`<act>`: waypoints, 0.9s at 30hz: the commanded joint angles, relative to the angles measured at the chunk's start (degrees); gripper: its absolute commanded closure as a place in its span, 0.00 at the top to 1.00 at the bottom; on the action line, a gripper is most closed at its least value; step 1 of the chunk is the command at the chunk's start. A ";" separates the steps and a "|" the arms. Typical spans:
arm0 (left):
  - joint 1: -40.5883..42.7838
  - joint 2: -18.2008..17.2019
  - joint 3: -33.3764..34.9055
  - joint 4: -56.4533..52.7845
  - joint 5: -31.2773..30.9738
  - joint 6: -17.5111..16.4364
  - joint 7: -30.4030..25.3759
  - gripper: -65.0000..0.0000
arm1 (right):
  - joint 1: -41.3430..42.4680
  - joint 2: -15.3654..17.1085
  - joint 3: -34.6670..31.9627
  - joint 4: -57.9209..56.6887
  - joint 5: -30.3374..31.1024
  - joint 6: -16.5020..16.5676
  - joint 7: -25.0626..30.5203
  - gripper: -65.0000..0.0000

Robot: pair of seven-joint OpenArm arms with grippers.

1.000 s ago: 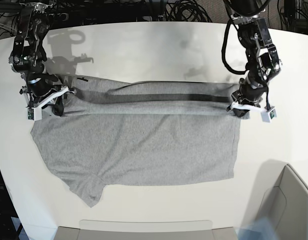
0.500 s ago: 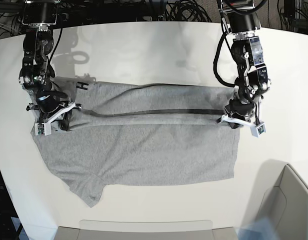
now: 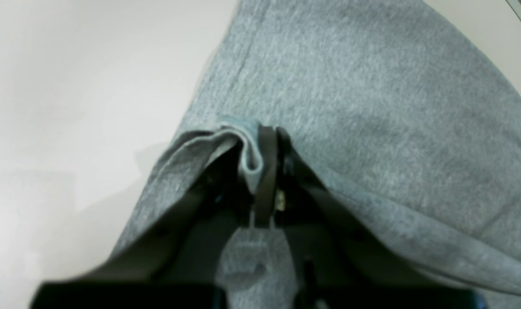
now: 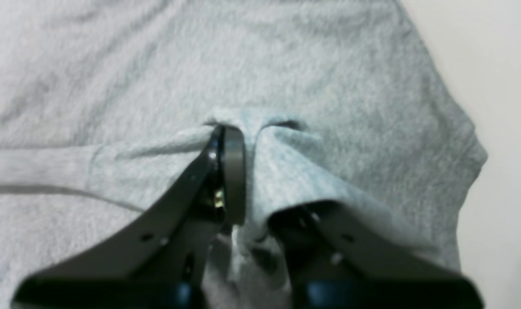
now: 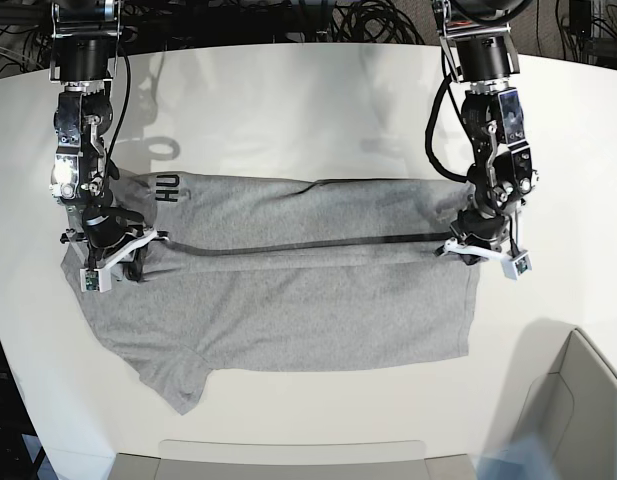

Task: Fold the T-shirt properly
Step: 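Lift the shoulder edge and fold it over toward the hem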

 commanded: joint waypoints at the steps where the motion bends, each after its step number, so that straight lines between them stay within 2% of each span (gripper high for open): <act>1: -1.02 -0.40 0.08 0.95 0.06 -0.27 -1.60 0.09 | 1.20 0.94 -0.22 0.89 0.04 -0.17 1.71 0.03; 4: -0.84 -0.40 0.08 1.22 0.06 -0.27 -1.51 0.28 | 1.20 2.00 -1.71 0.97 0.04 -0.17 1.80 0.25; 5: -0.84 -0.40 0.08 1.31 0.06 -0.27 -1.51 0.31 | 1.11 2.09 -2.51 1.06 0.04 0.10 1.80 0.33; 6: -0.84 -0.40 0.08 1.39 0.06 -0.18 -1.51 0.31 | 1.11 2.62 -2.68 1.50 0.04 0.10 1.80 0.39; 8: -0.84 -0.40 0.08 1.39 0.06 -0.09 -1.24 0.30 | 0.85 3.32 -2.68 2.91 0.31 0.10 1.80 0.44; 11: -0.76 -0.40 -0.01 3.42 0.06 0.00 -1.24 0.29 | -0.12 3.67 -2.42 6.78 0.40 0.10 1.62 0.43; 16: 4.87 -0.40 0.08 12.91 -0.02 -0.18 -0.89 0.29 | -7.24 3.32 5.14 17.33 0.31 0.10 0.04 0.43; 19: 8.74 -0.32 1.93 16.07 -0.11 -0.36 1.74 0.29 | -13.04 3.23 8.84 20.75 0.40 0.10 -2.51 0.43; 24: 12.17 -1.63 8.17 14.32 0.06 -0.36 0.95 0.29 | -22.71 3.14 10.59 19.79 0.48 0.01 -2.60 0.42; 27: 12.17 -2.60 10.19 10.01 0.06 -0.36 0.43 0.29 | -24.65 2.53 10.59 16.80 3.65 0.01 -2.51 0.42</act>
